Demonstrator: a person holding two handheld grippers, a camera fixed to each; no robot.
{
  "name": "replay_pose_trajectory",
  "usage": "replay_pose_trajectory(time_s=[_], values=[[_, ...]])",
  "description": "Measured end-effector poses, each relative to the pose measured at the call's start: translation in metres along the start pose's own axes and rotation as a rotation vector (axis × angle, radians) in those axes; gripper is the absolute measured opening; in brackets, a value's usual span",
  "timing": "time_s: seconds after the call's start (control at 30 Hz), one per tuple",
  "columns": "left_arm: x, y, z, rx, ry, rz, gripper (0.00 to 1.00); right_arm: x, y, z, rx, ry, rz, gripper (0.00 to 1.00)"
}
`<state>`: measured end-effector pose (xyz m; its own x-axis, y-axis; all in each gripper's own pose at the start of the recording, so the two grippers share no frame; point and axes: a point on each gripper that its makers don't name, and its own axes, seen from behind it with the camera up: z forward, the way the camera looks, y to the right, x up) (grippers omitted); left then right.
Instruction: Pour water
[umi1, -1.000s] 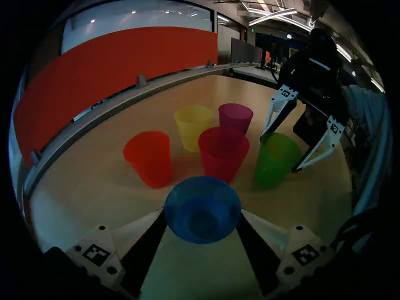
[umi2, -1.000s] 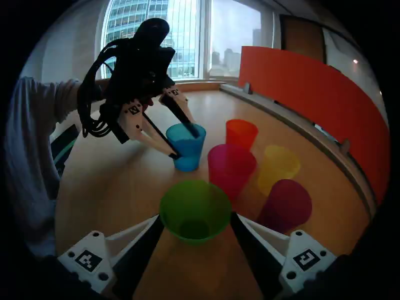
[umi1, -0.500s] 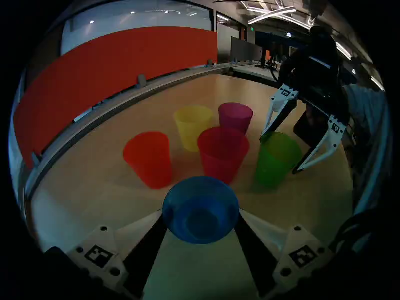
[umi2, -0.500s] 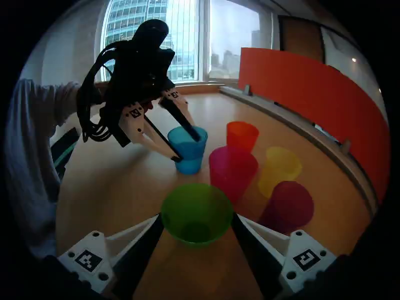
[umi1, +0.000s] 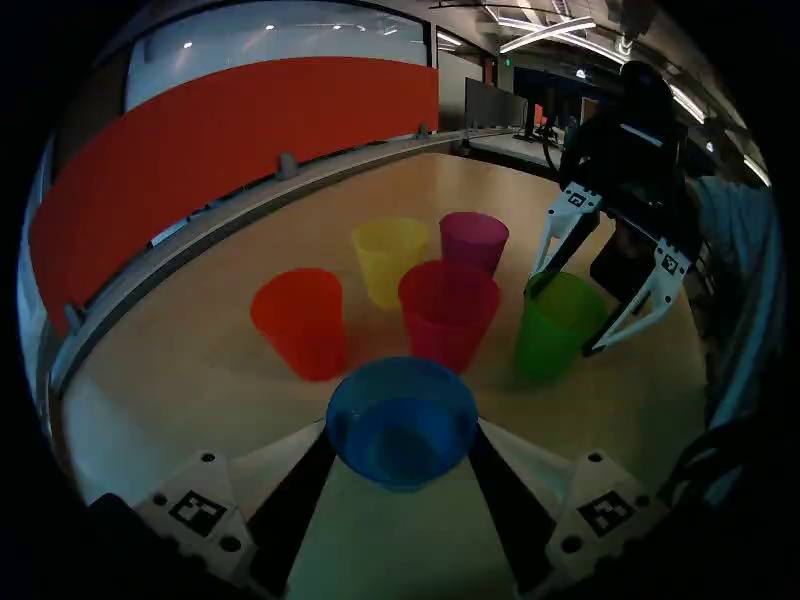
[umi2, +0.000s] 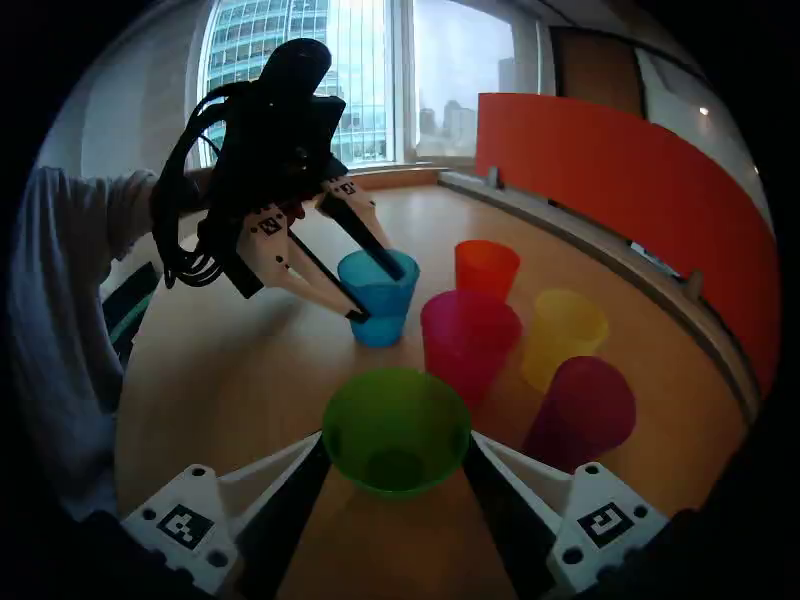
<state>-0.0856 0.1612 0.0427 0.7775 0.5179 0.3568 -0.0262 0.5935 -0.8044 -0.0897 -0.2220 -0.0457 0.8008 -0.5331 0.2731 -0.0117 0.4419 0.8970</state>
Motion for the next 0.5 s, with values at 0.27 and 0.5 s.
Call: replay_pose_trajectory(time_s=[0.27,0.5], values=[[0.014,-0.001,-0.012,0.021,0.045,-0.023,0.86,0.016,-0.002,-0.014,-0.015,0.044,0.021,0.91],[0.034,0.003,-0.033,0.049,0.119,-0.041,0.86,0.040,-0.003,-0.031,-0.041,0.105,0.024,0.91]])
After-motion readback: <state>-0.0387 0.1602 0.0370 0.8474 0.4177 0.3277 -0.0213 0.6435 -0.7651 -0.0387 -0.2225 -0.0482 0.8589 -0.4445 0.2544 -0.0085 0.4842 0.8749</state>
